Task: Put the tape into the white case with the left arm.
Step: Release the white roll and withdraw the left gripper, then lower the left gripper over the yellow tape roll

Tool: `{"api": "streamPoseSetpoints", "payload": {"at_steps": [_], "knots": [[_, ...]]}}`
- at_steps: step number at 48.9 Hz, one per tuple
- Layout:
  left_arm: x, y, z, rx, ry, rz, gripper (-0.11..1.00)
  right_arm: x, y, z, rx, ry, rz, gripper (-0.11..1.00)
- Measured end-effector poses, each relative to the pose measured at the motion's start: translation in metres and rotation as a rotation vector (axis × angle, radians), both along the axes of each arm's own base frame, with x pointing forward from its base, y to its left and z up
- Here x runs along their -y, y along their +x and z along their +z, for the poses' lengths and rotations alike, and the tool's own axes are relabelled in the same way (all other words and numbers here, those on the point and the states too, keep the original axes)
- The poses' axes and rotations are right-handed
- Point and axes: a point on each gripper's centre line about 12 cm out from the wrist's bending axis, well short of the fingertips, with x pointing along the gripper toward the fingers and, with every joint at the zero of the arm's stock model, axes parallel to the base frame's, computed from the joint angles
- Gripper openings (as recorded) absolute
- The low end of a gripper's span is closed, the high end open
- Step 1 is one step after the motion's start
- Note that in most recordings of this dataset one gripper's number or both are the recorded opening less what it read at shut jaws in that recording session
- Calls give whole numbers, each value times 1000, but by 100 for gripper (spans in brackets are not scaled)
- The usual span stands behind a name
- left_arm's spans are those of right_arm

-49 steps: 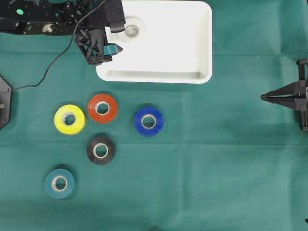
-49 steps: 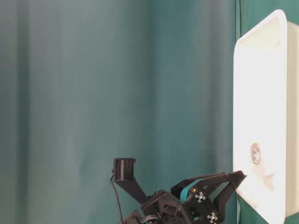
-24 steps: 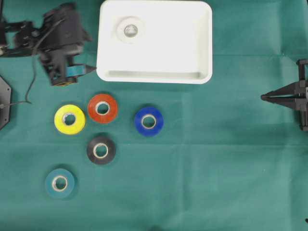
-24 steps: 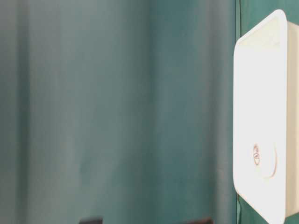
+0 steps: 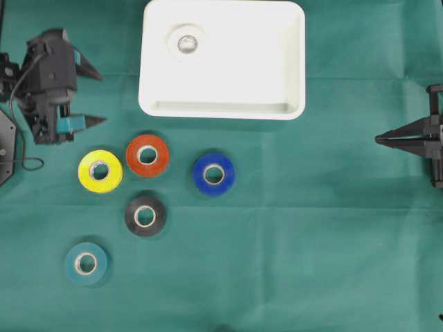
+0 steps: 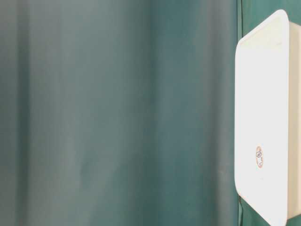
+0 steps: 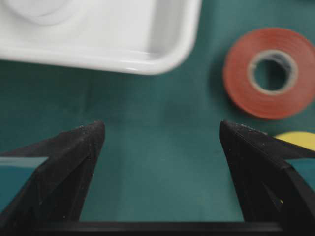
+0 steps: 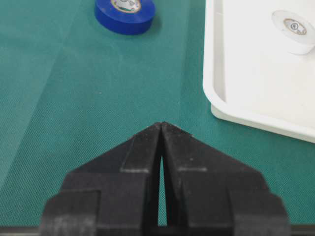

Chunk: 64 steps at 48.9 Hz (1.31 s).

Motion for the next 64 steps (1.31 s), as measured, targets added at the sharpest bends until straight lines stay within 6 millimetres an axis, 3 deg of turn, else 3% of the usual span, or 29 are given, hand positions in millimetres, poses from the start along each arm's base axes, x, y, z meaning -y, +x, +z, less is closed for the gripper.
{"api": "streamPoseSetpoints", "payload": {"at_steps": [22, 32, 64], "knots": [[62, -9, -13, -59, -84, -190, 93, 0, 0, -1, -2, 0, 0, -10], [80, -15, -15, -44, -81, -279, 93, 0, 0, -1, -2, 0, 0, -10], [86, -17, -19, -33, -84, -304, 93, 0, 0, -1, -2, 0, 0, -10]]}}
